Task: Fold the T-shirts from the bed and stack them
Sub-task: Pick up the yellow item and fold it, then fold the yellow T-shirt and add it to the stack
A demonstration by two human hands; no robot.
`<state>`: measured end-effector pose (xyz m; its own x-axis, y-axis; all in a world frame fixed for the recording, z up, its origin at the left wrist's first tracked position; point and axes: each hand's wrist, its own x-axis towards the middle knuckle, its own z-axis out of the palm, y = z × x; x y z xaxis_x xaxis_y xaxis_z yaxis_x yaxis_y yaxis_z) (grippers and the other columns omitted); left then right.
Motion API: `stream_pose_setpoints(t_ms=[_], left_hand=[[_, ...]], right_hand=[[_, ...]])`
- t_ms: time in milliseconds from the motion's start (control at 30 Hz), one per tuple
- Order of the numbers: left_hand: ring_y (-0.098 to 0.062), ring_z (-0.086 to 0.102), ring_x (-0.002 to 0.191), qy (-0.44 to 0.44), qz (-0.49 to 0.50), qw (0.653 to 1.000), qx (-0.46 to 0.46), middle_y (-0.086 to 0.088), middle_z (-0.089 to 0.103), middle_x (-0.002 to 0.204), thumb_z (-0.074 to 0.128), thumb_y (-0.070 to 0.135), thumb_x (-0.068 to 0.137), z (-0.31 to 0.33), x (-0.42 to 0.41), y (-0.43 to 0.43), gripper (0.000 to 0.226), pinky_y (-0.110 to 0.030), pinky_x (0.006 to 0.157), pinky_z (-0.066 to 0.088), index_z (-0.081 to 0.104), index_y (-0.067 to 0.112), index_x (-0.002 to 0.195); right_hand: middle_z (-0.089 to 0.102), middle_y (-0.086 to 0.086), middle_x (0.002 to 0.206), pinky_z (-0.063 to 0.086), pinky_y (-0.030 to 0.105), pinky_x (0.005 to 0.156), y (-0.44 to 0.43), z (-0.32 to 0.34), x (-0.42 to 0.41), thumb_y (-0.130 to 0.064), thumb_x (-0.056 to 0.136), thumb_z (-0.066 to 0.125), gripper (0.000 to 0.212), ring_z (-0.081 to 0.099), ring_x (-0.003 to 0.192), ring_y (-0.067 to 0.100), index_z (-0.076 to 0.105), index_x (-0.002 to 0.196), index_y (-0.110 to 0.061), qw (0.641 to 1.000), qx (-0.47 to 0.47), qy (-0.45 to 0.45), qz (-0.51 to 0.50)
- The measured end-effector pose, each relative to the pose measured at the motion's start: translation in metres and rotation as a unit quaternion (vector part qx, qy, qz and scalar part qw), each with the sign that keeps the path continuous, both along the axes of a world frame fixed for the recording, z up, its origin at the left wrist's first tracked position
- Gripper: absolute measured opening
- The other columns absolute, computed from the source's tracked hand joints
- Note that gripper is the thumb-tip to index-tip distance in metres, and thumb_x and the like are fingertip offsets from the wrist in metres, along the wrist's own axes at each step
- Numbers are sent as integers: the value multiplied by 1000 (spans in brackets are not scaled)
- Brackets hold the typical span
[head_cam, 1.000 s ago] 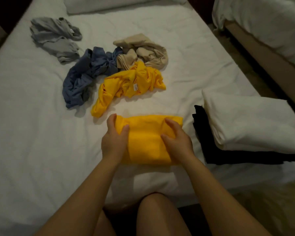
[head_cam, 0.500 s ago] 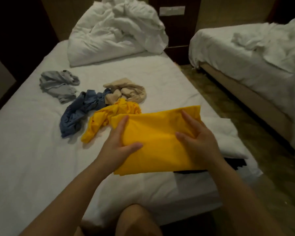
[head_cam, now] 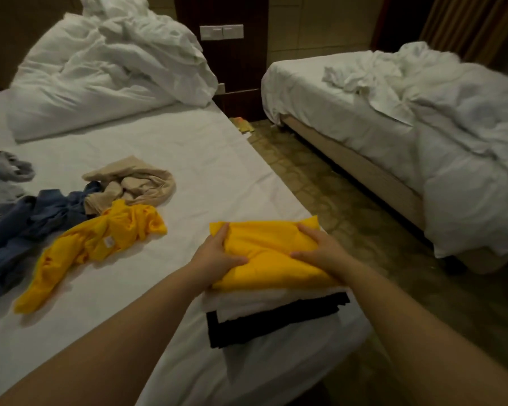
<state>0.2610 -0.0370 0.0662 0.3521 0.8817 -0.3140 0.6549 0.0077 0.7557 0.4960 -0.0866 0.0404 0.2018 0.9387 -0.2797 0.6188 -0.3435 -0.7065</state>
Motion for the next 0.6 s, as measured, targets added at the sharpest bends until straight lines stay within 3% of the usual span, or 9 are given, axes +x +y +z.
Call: stream_pose_setpoints(t_ms=[133, 233, 300, 367, 433, 467, 533, 600], left_hand=[[-29, 24, 139, -8, 17, 999, -34, -9, 15, 156, 68, 28, 83, -28, -8, 5, 92, -35, 107, 28, 5, 22, 150], [-29, 18, 141, 38, 1, 999, 11, -11, 7, 157, 64, 36, 85, -31, -7, 2, 93, -34, 108, 24, 0, 21, 150], [-28, 12, 143, 70, 4, 996, 47, -10, -3, 157, 59, 43, 86, -28, -4, -6, 90, -35, 110, 21, -1, 20, 150], [-30, 10, 143, 101, 15, 990, 99, -8, -7, 157, 51, 50, 88, -20, -9, -16, 82, -38, 112, 19, 6, 21, 150], [-30, 12, 141, 94, 42, 984, 148, -3, -2, 158, 42, 57, 89, -12, -21, -27, 73, -42, 111, 20, 15, 25, 149], [-28, 12, 141, 76, 60, 982, 165, -1, 1, 158, 36, 61, 88, -9, -29, -33, 71, -42, 111, 20, 19, 27, 147], [-21, 12, 141, 45, 98, 975, 196, 2, 10, 157, 25, 69, 86, -3, -50, -46, 72, -40, 112, 19, 24, 29, 145], [-19, 16, 139, 51, 132, 963, 228, 1, 19, 154, 21, 72, 83, -3, -78, -55, 76, -38, 111, 20, 31, 28, 143]], right_hand=[[26, 3, 152, 32, 36, 104, 6, -35, -7, -45, 82, 65, 78, 33, 134, 26, 20, 146, -37, 1000, 8, -5, 6], [20, 7, 153, 32, 41, 103, 11, -36, -6, -51, 85, 57, 76, 32, 134, 31, 13, 146, -40, 999, -21, -41, 27], [15, 10, 154, 31, 46, 105, 9, -31, -6, -59, 87, 47, 72, 31, 134, 35, 9, 147, -41, 990, -45, -126, 42], [11, 9, 155, 24, 48, 107, 4, -17, -14, -64, 88, 38, 67, 25, 135, 36, 15, 146, -40, 963, -33, -267, 28], [19, 9, 153, 22, 50, 106, -2, -2, -30, -58, 91, 37, 54, 26, 133, 35, 34, 140, -35, 933, 44, -355, -22], [33, 10, 146, 24, 51, 104, -4, 6, -44, -52, 92, 38, 47, 34, 129, 34, 47, 133, -32, 924, 107, -364, -41], [63, 8, 113, 31, 47, 96, -6, 20, -85, -43, 81, 40, 39, 57, 104, 33, 67, 103, -25, 897, 264, -352, -43], [68, -1, 82, 29, 42, 87, -4, 31, -138, -36, 74, 41, 30, 64, 81, 27, 68, 80, -26, 871, 356, -337, -15]])
